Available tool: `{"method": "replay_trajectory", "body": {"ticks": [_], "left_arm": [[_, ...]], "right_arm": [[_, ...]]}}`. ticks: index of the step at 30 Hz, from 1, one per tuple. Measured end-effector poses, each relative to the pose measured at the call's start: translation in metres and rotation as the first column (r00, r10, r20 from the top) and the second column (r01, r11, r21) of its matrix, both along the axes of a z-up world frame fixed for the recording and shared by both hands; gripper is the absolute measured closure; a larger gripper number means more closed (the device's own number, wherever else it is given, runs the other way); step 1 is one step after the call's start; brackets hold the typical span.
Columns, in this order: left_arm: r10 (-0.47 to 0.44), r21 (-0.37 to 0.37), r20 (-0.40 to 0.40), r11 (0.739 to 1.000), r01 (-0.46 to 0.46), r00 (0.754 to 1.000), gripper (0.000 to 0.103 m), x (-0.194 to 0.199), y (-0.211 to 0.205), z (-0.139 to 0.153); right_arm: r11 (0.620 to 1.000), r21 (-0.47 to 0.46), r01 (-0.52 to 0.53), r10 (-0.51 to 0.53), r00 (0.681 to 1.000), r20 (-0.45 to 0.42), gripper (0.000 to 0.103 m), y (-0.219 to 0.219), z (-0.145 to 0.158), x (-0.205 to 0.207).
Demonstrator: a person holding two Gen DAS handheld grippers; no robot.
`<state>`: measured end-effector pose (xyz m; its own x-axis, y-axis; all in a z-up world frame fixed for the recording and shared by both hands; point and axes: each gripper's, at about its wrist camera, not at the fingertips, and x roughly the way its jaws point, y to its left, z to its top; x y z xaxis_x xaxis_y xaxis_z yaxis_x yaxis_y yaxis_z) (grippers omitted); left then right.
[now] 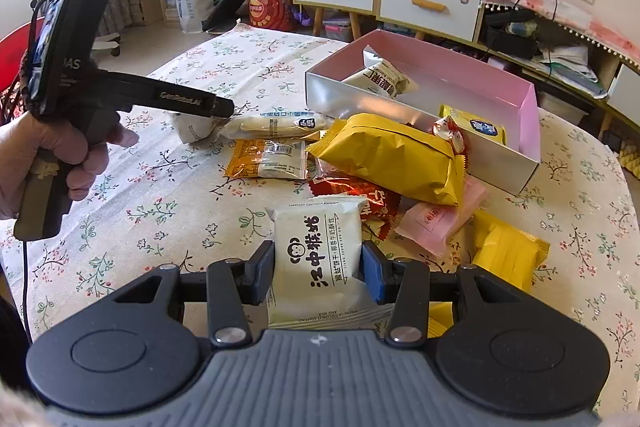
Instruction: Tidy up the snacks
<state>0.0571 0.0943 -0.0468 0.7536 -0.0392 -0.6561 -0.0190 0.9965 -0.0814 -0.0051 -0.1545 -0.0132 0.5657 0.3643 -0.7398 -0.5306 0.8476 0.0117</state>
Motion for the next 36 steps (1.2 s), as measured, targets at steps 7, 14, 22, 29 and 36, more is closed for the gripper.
{"method": "replay_trajectory", "body": {"ticks": [7, 14, 22, 29, 36], "left_arm": [[-0.027, 0.012, -0.113, 1.000, 0.028, 0.993, 0.050, -0.017, 0.009, 0.003], [-0.016, -0.044, -0.218, 0.999, 0.006, 0.976, 0.053, -0.015, 0.025, -0.013], [-0.050, -0.015, -0.185, 0.999, 0.048, 0.982, 0.064, -0.018, 0.006, -0.002], [-0.089, -0.012, -0.145, 0.996, 0.088, 0.985, 0.068, -0.018, -0.013, 0.014], [-0.119, -0.016, -0.086, 0.993, 0.118, 0.989, 0.069, -0.021, -0.030, 0.033]], "right_arm": [[1.000, -0.007, 0.003, -0.003, 1.000, -0.011, 0.061, 0.001, 0.002, 0.004], [1.000, -0.021, -0.004, 0.004, 0.999, -0.040, 0.061, 0.012, -0.001, 0.009], [1.000, -0.009, 0.000, 0.000, 0.999, -0.036, 0.061, 0.020, 0.007, 0.011], [1.000, -0.021, 0.018, -0.018, 1.000, -0.018, 0.061, 0.021, 0.012, 0.016], [0.999, -0.020, 0.031, -0.031, 1.000, -0.003, 0.061, 0.018, 0.019, 0.021]]}}
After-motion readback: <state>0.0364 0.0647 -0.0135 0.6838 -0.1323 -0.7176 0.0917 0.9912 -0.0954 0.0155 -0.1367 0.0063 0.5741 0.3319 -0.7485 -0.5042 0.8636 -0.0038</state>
